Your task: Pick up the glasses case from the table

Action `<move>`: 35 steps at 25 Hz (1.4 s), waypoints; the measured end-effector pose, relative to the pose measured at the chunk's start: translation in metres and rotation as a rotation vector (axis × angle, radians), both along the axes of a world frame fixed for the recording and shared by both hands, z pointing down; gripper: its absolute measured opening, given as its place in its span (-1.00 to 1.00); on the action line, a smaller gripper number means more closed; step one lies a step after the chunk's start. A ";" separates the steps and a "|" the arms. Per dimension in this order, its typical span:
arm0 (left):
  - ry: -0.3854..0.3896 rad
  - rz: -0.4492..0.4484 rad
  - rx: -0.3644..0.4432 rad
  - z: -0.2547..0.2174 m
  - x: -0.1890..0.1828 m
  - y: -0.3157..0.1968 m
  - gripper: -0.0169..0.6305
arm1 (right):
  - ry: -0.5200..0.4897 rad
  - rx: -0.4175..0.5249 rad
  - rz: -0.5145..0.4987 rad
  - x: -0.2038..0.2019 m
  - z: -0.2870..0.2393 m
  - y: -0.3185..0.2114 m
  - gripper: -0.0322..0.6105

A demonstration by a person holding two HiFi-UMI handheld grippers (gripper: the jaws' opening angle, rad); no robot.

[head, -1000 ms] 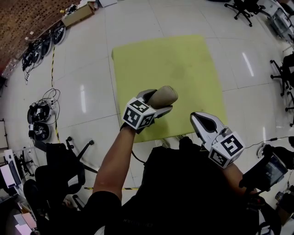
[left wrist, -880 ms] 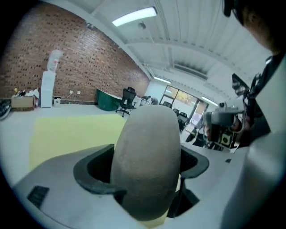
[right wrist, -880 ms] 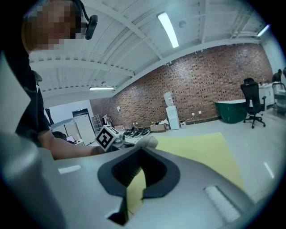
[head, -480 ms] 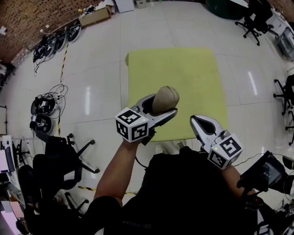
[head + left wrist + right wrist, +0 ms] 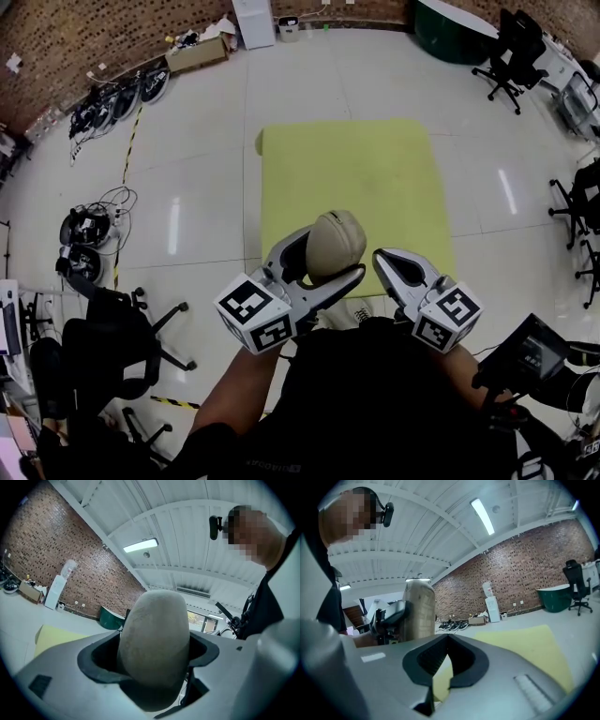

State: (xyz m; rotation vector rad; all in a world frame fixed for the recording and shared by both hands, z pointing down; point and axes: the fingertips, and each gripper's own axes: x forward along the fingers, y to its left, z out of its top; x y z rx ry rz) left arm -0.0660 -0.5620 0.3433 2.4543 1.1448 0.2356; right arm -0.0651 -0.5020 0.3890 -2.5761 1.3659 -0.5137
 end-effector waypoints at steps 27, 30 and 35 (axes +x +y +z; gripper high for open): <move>0.030 -0.117 0.096 0.005 -0.079 0.051 0.35 | 0.110 0.024 -0.038 -0.068 -0.025 0.074 -0.89; 0.032 -0.134 0.097 0.005 -0.092 0.063 0.35 | 0.109 0.026 -0.043 -0.079 -0.024 0.091 -0.89; 0.036 -0.162 0.111 0.003 -0.109 0.091 0.35 | 0.106 0.025 -0.051 -0.094 -0.026 0.122 -0.89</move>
